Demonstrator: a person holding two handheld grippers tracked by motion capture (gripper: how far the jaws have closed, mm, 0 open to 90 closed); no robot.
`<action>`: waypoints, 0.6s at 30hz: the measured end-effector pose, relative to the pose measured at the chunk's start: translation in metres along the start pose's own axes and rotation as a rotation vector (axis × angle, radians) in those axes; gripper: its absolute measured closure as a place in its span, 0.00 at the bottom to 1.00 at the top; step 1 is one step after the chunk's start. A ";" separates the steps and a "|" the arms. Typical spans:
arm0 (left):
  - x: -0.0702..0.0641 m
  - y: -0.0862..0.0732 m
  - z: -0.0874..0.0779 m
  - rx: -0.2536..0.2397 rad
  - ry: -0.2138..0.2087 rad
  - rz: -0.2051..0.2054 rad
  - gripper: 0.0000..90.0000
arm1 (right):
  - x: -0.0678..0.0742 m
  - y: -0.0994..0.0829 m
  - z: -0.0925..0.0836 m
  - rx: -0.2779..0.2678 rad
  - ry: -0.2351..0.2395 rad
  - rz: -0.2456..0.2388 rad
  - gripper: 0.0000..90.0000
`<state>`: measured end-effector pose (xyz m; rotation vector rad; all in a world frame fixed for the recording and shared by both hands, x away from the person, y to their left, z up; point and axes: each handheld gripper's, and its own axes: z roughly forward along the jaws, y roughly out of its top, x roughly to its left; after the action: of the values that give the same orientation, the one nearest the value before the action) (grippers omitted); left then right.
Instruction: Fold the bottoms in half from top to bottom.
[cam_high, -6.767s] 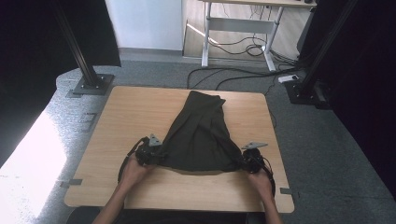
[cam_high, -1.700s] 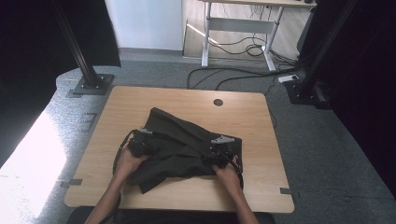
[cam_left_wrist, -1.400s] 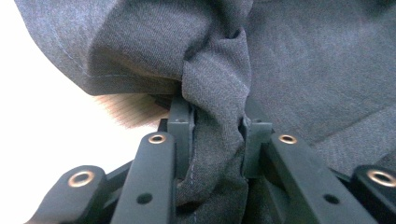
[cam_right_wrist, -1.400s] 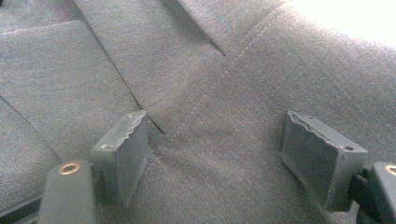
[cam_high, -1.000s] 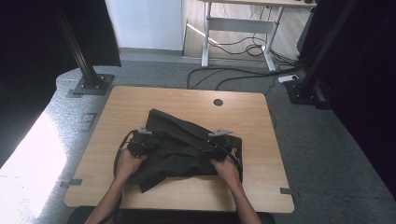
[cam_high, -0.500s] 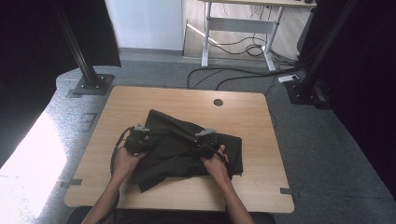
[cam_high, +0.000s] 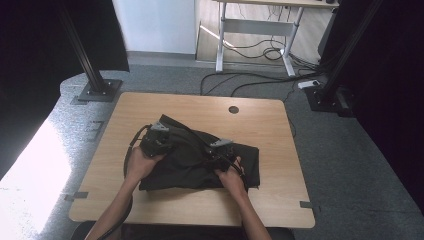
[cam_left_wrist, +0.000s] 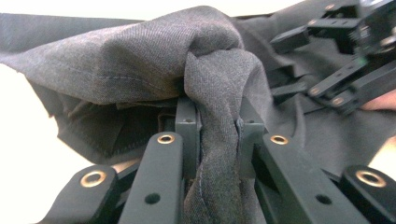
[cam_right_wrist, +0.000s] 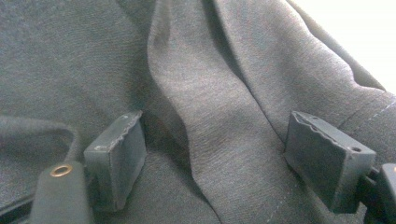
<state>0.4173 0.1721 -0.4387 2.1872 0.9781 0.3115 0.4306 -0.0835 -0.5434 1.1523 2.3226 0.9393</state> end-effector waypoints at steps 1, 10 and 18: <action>-0.003 0.004 0.000 0.000 0.000 0.013 0.85 | 0.000 0.000 0.000 0.000 -0.002 0.003 0.23; -0.038 0.043 0.006 0.018 -0.010 0.111 0.85 | 0.004 0.001 0.002 -0.006 -0.012 0.019 0.23; -0.061 0.056 0.018 0.057 0.067 0.201 0.85 | 0.006 0.003 0.003 -0.007 -0.001 0.023 0.22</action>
<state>0.4155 0.0927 -0.4091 2.3454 0.8122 0.4587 0.4299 -0.0762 -0.5435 1.1792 2.3079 0.9536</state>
